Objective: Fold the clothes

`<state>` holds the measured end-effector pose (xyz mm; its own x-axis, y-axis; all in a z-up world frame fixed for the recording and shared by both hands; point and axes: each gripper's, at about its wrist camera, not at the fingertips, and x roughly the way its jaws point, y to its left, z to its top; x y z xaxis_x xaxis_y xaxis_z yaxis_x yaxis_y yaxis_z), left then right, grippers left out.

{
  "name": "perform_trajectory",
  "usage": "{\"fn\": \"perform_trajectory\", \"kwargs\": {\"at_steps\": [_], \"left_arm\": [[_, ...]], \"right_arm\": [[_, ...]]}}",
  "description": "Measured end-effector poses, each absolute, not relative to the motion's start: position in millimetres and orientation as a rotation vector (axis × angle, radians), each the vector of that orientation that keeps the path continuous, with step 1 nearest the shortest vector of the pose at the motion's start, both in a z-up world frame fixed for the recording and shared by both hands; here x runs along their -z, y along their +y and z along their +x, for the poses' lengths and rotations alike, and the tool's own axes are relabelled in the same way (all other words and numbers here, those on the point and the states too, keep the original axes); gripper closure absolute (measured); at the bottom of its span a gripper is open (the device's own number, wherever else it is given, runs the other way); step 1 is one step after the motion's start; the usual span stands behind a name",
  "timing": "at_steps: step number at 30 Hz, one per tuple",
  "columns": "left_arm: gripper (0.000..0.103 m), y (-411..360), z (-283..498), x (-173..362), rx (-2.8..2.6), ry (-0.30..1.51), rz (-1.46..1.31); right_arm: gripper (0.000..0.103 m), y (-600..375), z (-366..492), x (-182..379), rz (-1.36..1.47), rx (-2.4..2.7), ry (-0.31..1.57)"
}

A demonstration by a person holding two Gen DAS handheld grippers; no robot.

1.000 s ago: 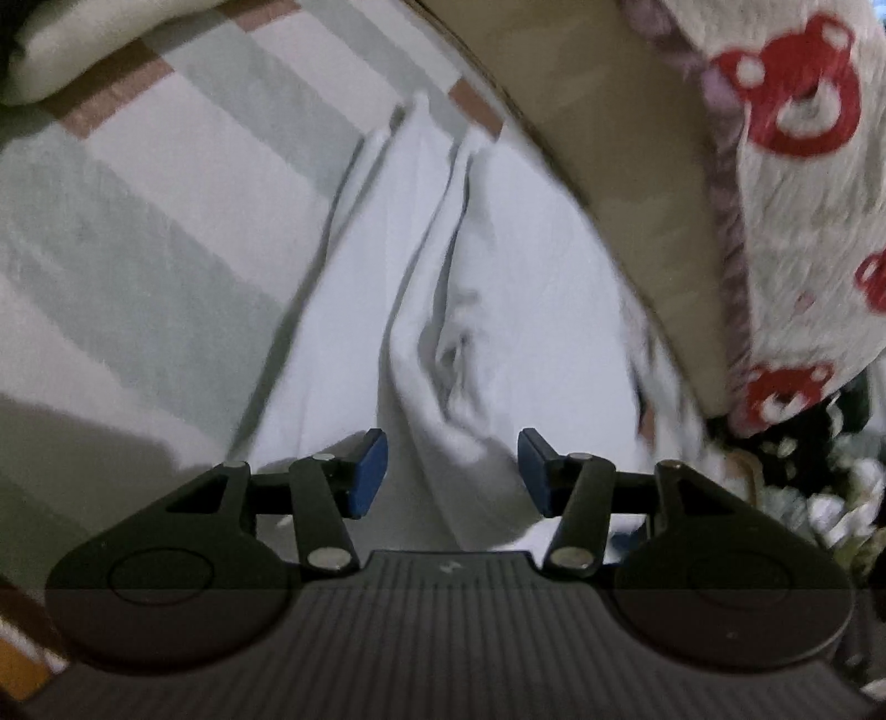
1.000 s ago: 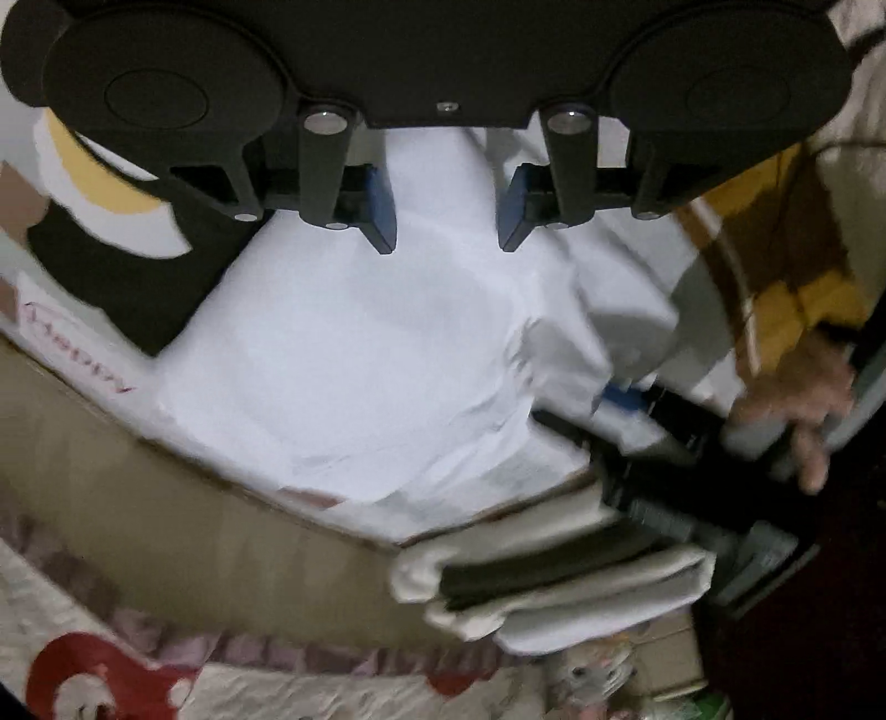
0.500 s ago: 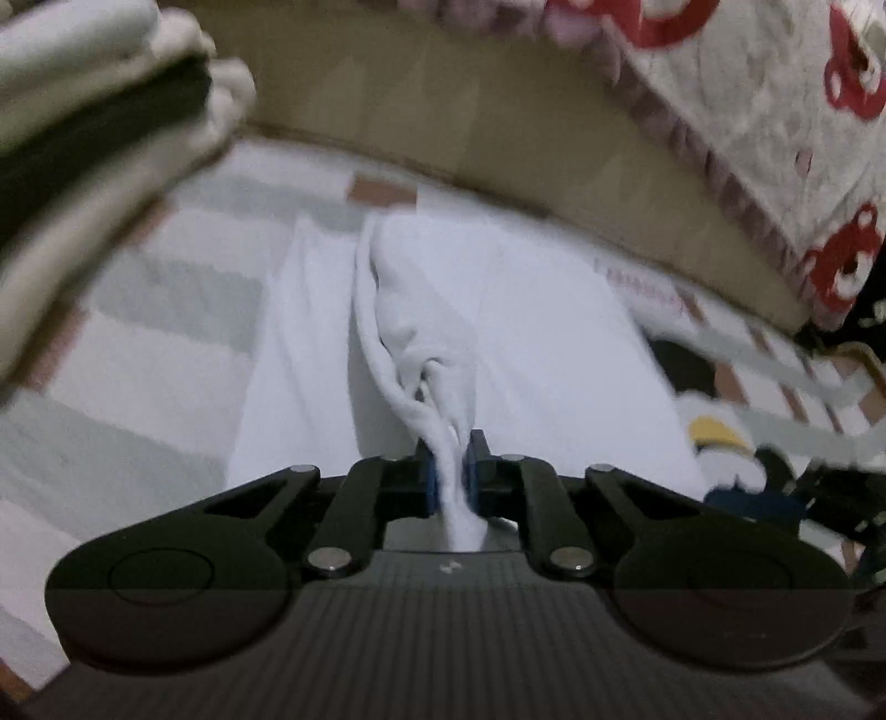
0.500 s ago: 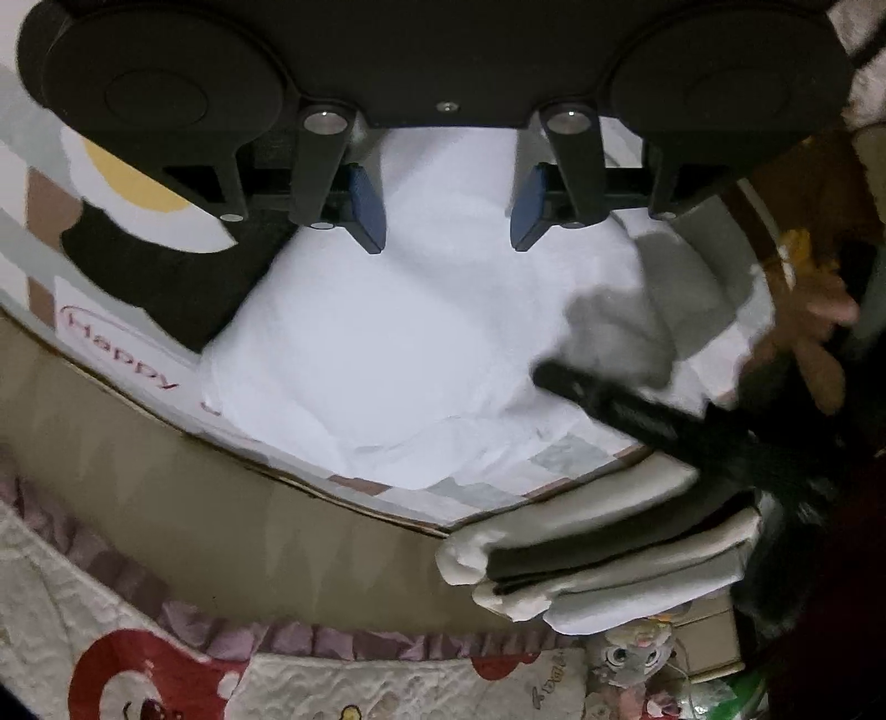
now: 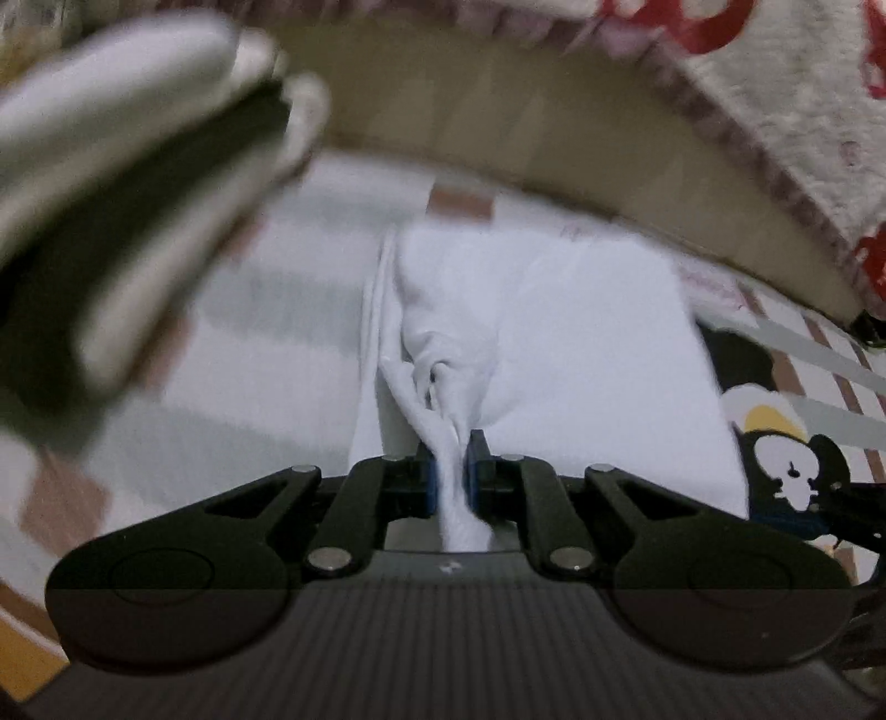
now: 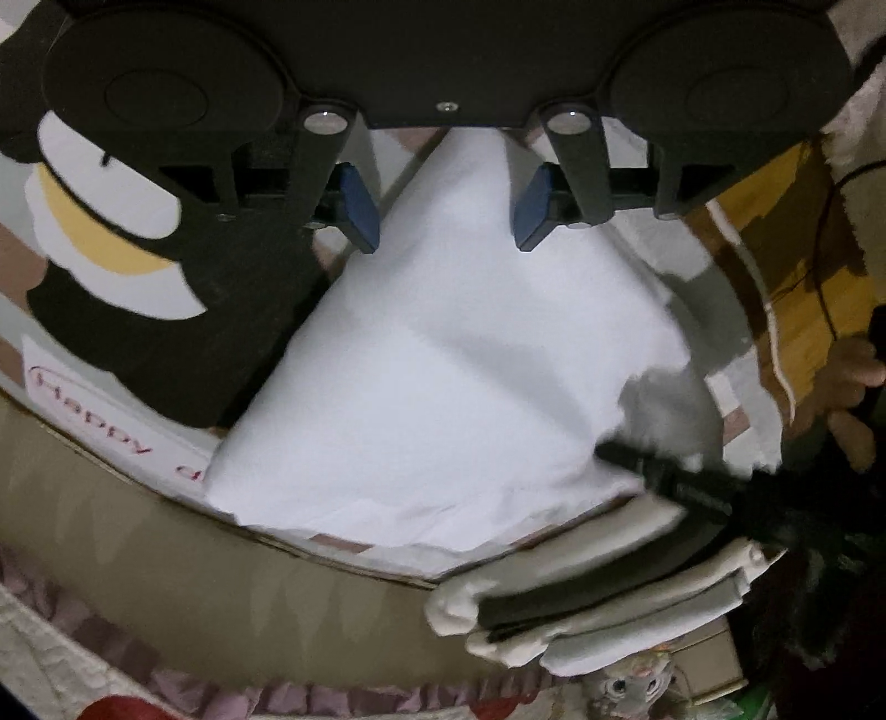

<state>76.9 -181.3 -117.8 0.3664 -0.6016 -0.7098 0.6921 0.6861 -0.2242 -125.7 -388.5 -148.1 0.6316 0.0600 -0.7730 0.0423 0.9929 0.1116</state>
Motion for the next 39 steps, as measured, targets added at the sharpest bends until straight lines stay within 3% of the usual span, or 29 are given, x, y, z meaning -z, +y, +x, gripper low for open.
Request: {"fn": "perform_trajectory", "kwargs": {"at_steps": [7,17,23,27,32,39], "left_arm": [[0.093,-180,91,146,0.823,1.038,0.197],[0.090,-148,114,130,0.879,1.059,-0.024],[0.090,-122,110,83,0.901,0.823,-0.016],[0.088,-129,104,88,1.095,0.904,-0.139],[0.086,-168,100,129,1.100,1.195,-0.132],[0.083,-165,80,134,0.854,1.050,0.306]], "right_arm": [[0.043,-386,-129,156,0.142,-0.046,0.935],[0.041,-387,-124,157,0.202,-0.075,0.944],[0.041,-384,-127,161,0.169,-0.079,0.969],[0.041,-388,-127,163,0.193,-0.090,0.982],[0.040,-392,-125,163,0.242,-0.088,0.975],[0.041,-389,-126,160,0.225,-0.084,0.978]]}}
